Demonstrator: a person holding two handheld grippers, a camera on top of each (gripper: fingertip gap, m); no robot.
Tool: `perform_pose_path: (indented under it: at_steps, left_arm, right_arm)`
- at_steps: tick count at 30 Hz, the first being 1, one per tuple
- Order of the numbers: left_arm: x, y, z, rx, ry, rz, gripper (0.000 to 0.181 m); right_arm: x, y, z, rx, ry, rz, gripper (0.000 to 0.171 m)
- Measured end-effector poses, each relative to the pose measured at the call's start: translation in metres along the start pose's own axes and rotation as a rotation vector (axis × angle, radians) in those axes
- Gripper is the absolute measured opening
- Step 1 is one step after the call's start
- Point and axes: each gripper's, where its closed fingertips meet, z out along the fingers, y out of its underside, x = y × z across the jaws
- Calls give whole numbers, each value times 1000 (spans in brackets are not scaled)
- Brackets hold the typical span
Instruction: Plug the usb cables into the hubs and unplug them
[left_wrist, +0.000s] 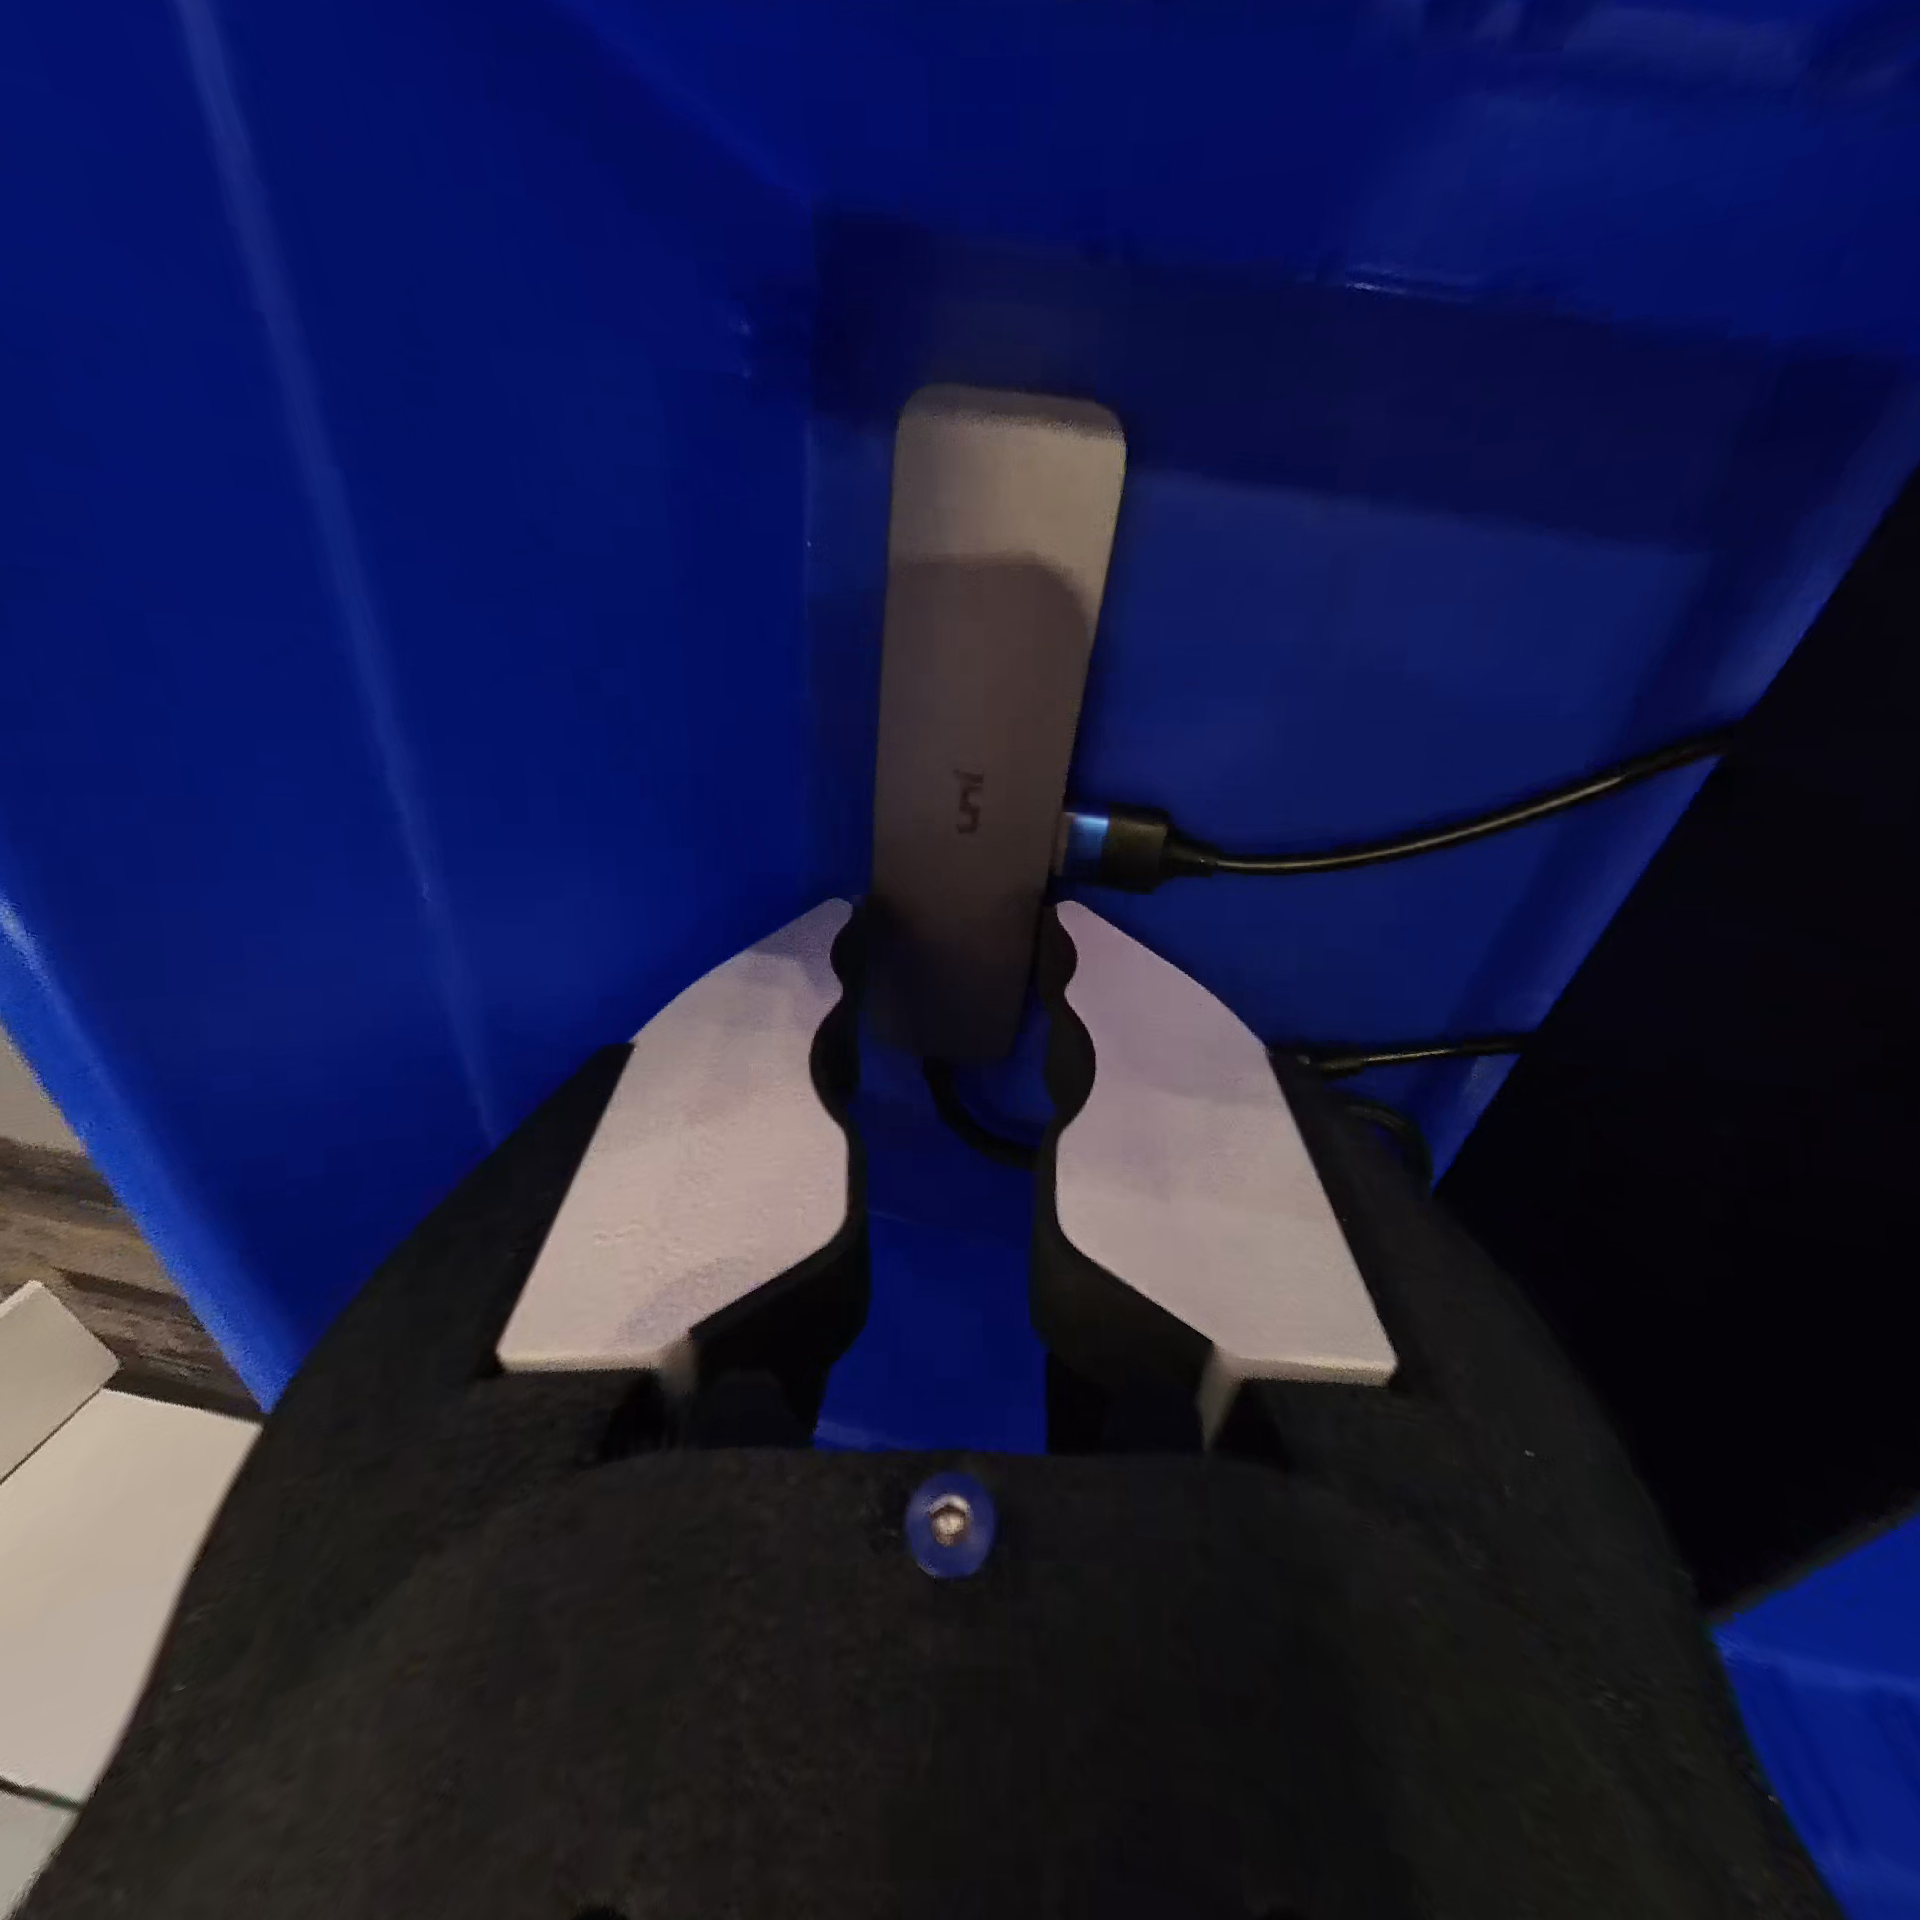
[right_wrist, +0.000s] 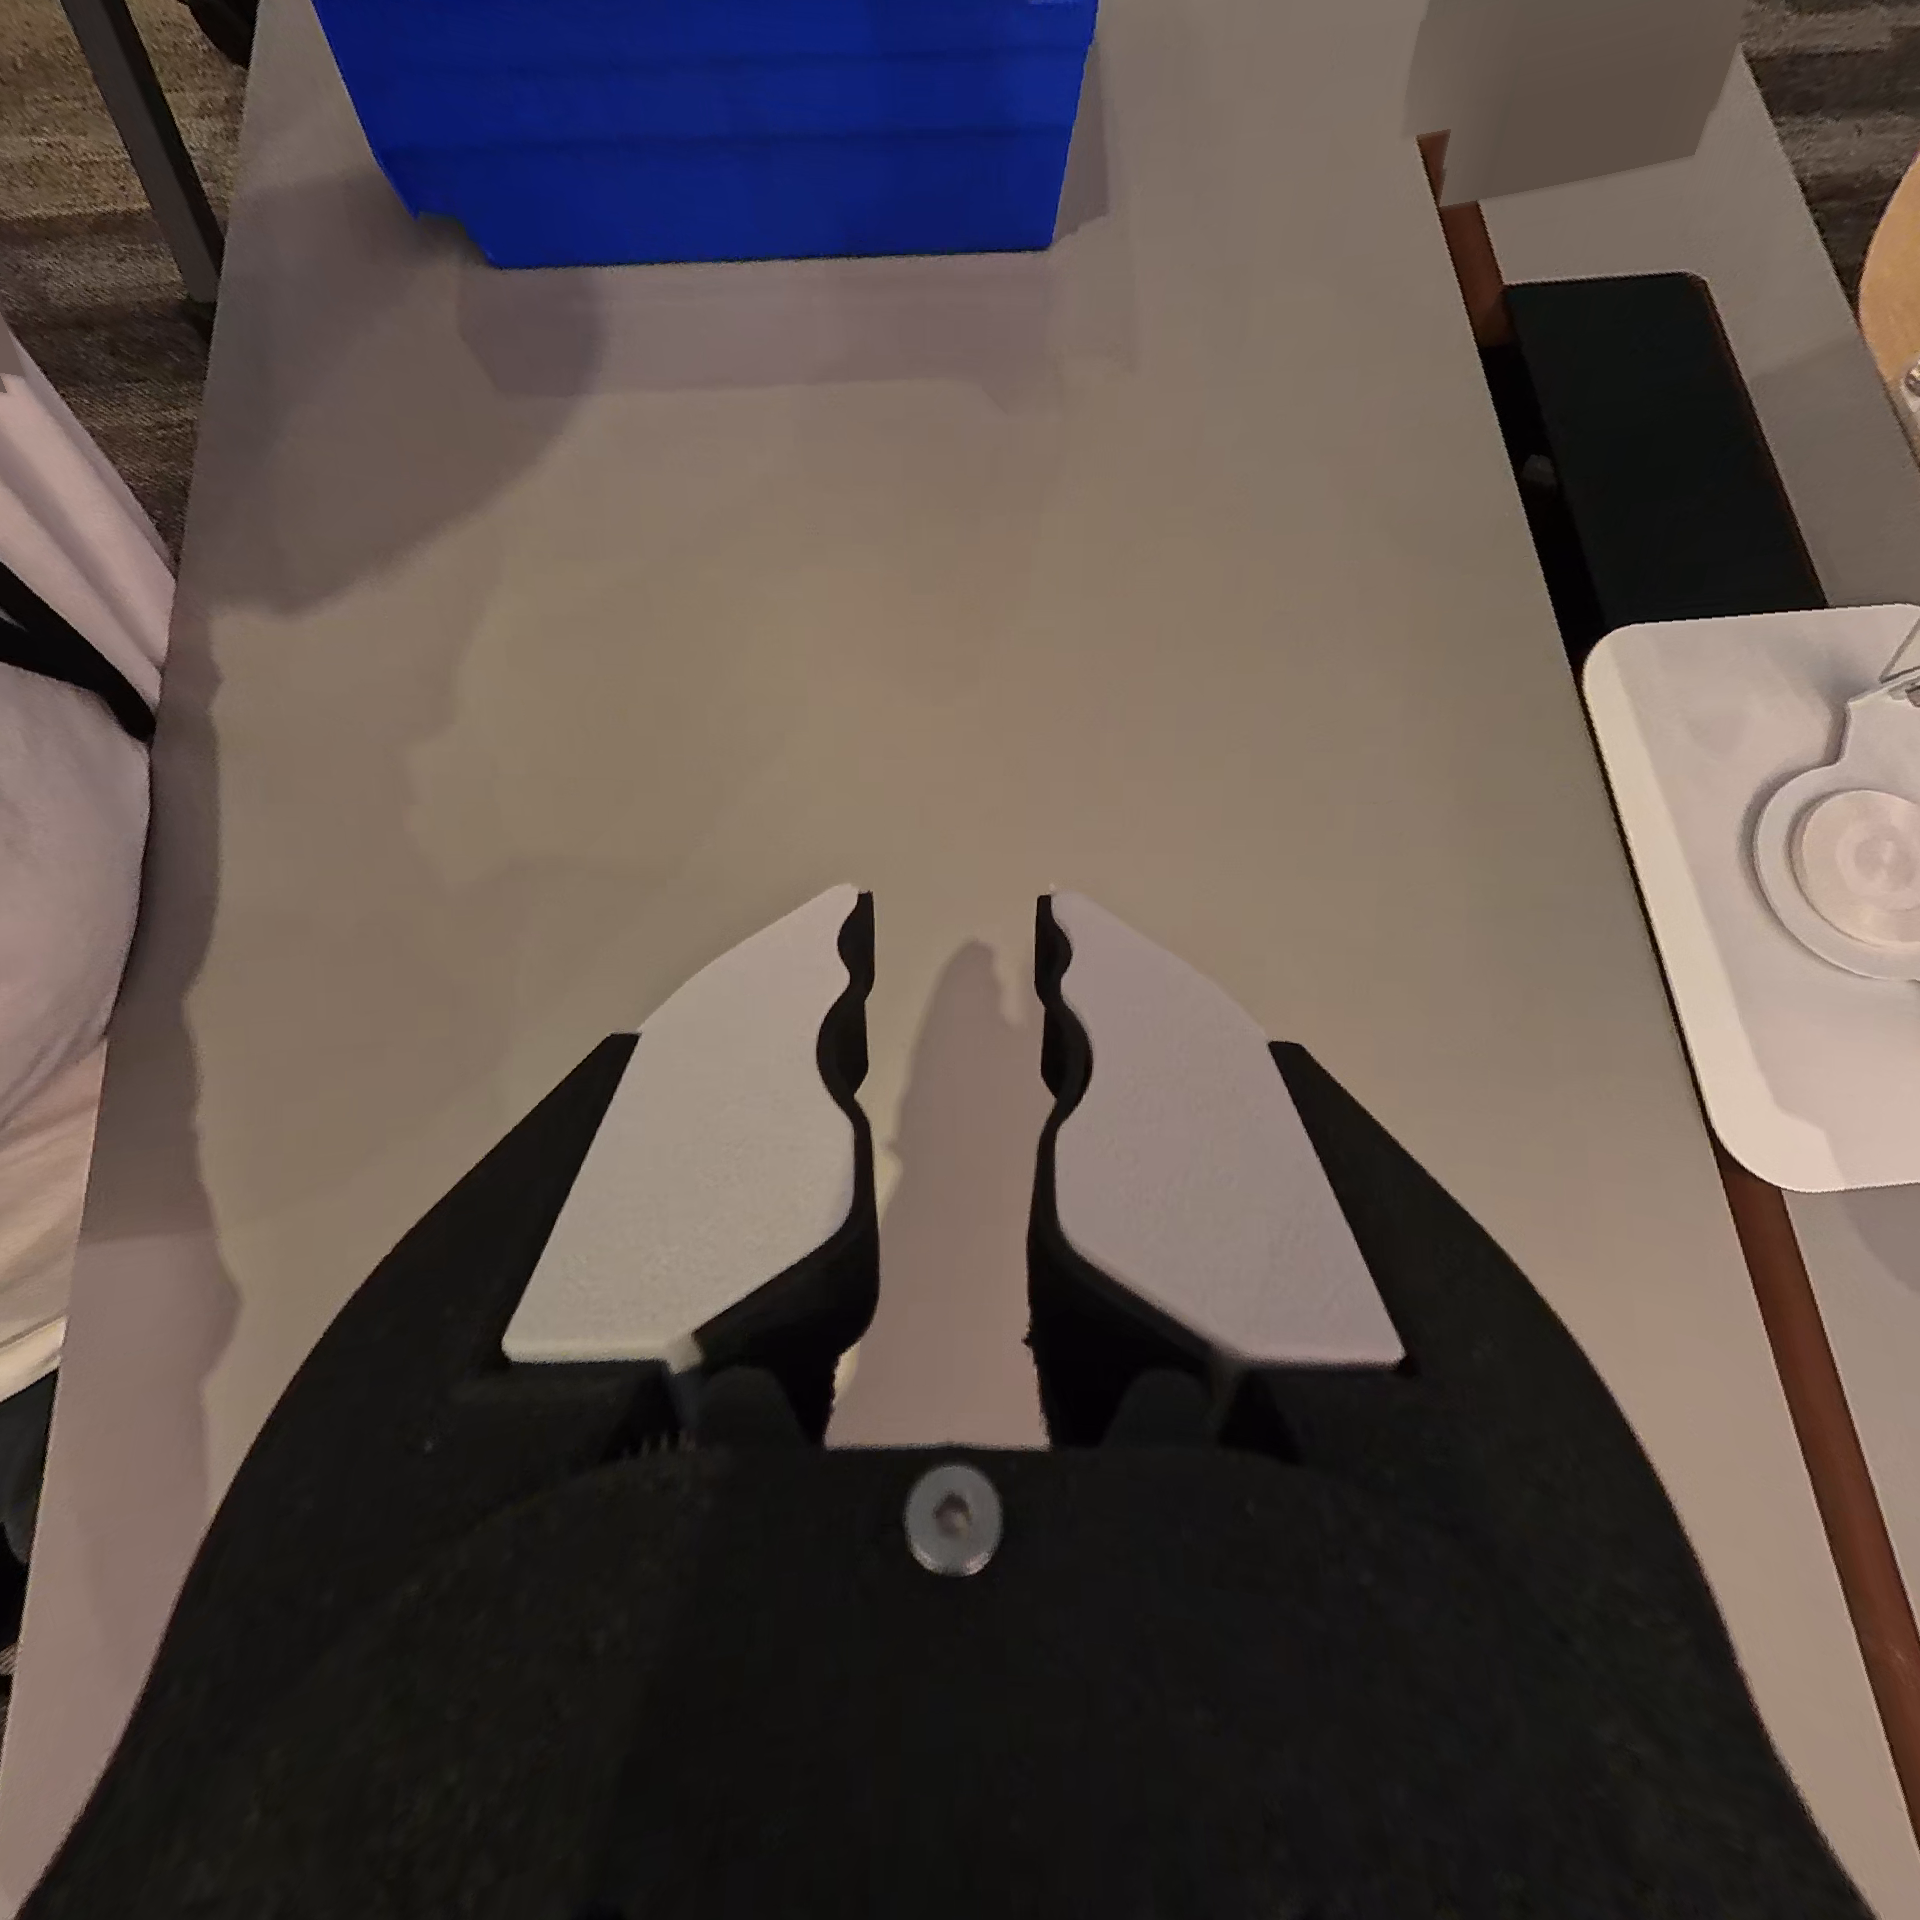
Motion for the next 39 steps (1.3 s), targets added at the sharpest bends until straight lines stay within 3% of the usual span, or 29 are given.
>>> perform_pose_path:
  at_steps: [12, 16, 27, 39]
  left_arm:
    - [-1, 0, 0, -80, 4, 47, 31]
    - [-3, 5, -4, -77, -23, -34, 32]
    - [-15, 2, -73, -16, -225, -94, 31]
    - [-40, -1, -153, 30, -521, -161, 31]
  right_arm:
    - [-7, 3, -1, 1, -17, -8, 28]
    - [-8, 6, -4, 17, -15, -3, 28]
    - [-2, 2, -2, 126, 20, -2, 28]
    - [-3, -39, 47, 249, -37, -50, 28]
